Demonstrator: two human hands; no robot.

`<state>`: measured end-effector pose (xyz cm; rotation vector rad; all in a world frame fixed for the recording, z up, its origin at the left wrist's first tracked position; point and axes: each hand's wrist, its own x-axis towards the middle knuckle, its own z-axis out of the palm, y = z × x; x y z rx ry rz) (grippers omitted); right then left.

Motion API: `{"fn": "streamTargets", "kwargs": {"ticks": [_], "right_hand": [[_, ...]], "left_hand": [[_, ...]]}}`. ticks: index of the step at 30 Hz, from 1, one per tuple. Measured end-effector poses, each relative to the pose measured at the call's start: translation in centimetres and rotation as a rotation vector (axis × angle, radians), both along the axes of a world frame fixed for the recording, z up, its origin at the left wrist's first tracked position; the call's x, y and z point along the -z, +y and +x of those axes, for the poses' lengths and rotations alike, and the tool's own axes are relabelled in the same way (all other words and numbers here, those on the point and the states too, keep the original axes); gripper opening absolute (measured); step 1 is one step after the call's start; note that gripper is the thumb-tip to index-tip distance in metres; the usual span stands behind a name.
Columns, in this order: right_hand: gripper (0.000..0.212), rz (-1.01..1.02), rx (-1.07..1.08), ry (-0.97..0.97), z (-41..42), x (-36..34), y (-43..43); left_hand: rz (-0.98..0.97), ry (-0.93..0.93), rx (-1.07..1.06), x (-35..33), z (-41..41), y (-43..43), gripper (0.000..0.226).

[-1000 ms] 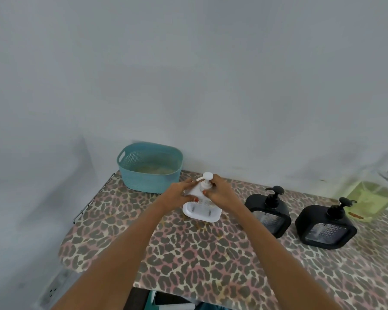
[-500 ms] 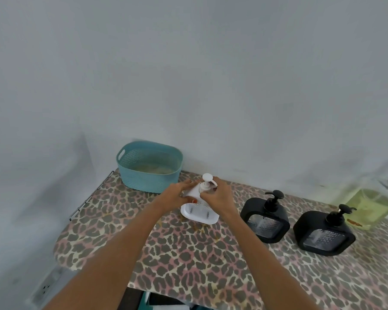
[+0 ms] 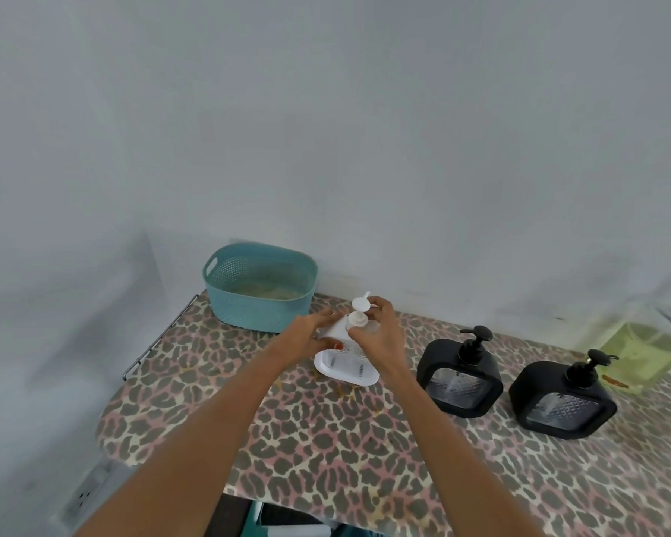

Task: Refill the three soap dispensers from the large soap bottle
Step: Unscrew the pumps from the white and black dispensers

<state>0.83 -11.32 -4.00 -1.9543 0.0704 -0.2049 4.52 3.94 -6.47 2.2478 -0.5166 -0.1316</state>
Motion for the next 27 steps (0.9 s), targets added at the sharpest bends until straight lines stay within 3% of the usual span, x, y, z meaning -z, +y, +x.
{"fn": "streamTargets", "kwargs": {"ticks": [5, 10, 17, 22, 27], "right_hand": [[0.046, -0.14, 0.104, -0.044, 0.2, 0.7, 0.0], [0.035, -0.062, 0.047, -0.027, 0.0, 0.3, 0.1], [0.049, -0.225, 0.153, -0.054, -0.1, 0.6, 0.4], [0.032, -0.13, 0.122, -0.105, -0.4, 0.0, 0.6], [0.035, -0.095, 0.117, -0.174, -0.4, -1.2, 0.6]], "left_hand": [[-0.008, 0.014, 0.005, -0.2, 0.0, 0.0, 0.061], [-0.024, 0.021, -0.008, -0.4, -0.2, -0.1, 0.062], [-0.022, 0.006, -0.015, -0.5, -0.5, -0.2, 0.061], [0.014, -0.024, -0.029, -0.7, -0.7, -0.3, 0.062], [0.019, 0.013, -0.027, -0.9, -0.8, -0.3, 0.062]]}}
